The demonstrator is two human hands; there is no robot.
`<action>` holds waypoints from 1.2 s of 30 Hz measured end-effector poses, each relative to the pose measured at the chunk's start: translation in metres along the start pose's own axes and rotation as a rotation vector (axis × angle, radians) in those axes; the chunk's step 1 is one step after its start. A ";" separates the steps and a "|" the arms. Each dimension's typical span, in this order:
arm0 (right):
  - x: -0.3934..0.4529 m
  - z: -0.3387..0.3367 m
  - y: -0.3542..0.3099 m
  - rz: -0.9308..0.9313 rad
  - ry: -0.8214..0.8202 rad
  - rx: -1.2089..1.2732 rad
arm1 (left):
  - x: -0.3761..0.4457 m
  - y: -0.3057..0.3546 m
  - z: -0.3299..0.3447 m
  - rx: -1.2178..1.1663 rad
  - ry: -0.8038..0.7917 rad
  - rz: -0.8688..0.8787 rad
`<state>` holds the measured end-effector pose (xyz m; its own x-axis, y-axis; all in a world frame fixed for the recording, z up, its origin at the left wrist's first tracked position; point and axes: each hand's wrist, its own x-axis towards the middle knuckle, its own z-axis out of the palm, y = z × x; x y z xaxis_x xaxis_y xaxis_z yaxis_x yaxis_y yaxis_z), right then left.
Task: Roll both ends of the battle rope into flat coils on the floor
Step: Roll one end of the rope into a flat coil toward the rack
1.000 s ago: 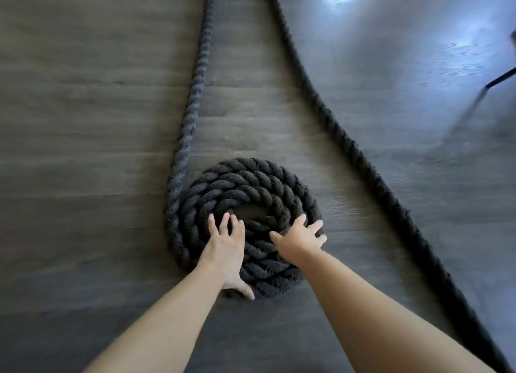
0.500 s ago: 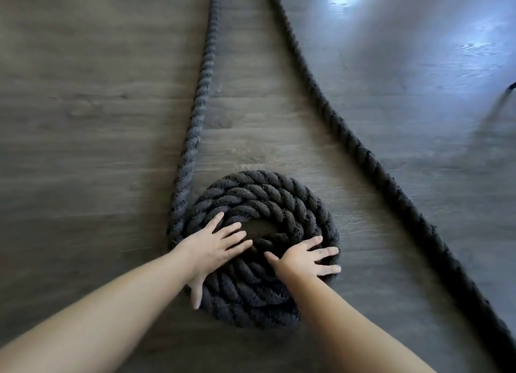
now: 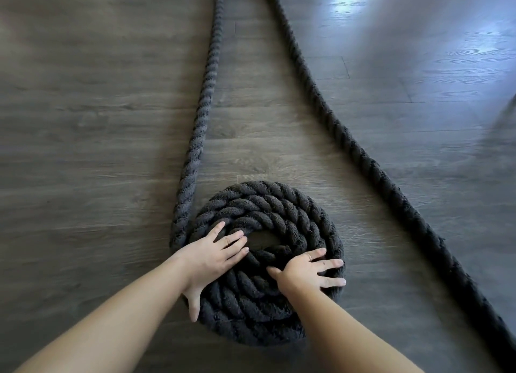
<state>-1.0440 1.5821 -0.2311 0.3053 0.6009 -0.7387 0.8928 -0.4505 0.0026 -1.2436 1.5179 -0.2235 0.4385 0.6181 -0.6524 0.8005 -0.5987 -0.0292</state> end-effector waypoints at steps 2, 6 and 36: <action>0.003 -0.001 -0.002 -0.018 -0.003 -0.003 | 0.001 0.000 0.000 -0.005 -0.006 -0.010; 0.007 -0.006 -0.007 -0.040 -0.009 -0.013 | 0.001 0.002 0.001 -0.002 -0.016 -0.048; 0.088 -0.073 -0.099 -0.398 0.017 -0.459 | 0.046 -0.004 -0.039 -0.191 -0.131 -0.364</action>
<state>-1.0813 1.7278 -0.2473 -0.0798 0.6771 -0.7316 0.9899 0.1398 0.0214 -1.2109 1.5685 -0.2235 0.0679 0.6945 -0.7162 0.9599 -0.2411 -0.1428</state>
